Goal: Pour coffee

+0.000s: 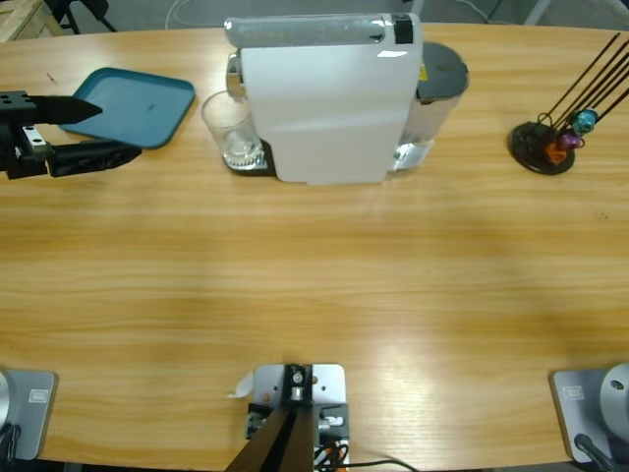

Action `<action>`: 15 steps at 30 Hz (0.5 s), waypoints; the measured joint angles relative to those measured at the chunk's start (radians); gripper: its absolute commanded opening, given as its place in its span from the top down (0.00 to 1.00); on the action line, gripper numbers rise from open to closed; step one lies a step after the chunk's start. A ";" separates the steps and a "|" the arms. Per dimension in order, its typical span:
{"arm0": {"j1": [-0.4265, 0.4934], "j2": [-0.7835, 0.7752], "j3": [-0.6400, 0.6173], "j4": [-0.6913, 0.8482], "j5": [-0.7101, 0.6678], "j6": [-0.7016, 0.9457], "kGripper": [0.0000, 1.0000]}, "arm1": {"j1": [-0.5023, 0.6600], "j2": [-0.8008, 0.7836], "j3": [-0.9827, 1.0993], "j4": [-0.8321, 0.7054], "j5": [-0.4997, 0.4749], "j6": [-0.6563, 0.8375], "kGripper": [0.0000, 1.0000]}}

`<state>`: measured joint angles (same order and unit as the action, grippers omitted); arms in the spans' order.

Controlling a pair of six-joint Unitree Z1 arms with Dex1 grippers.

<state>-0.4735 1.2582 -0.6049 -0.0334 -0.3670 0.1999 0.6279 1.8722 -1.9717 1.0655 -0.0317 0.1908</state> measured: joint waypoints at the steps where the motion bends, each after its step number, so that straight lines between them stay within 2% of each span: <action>1: 0.000 0.001 0.000 -0.001 -0.002 0.000 0.00 | 0.000 0.000 0.000 0.000 -0.008 0.000 1.00; 15: 0.000 0.012 0.000 -0.015 -0.003 0.000 0.00 | 0.000 0.032 0.000 -0.001 -0.016 -0.004 1.00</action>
<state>-0.4735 1.2703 -0.6049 -0.0485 -0.3705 0.1999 0.6279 1.9041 -1.9720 1.0646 -0.0478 0.1865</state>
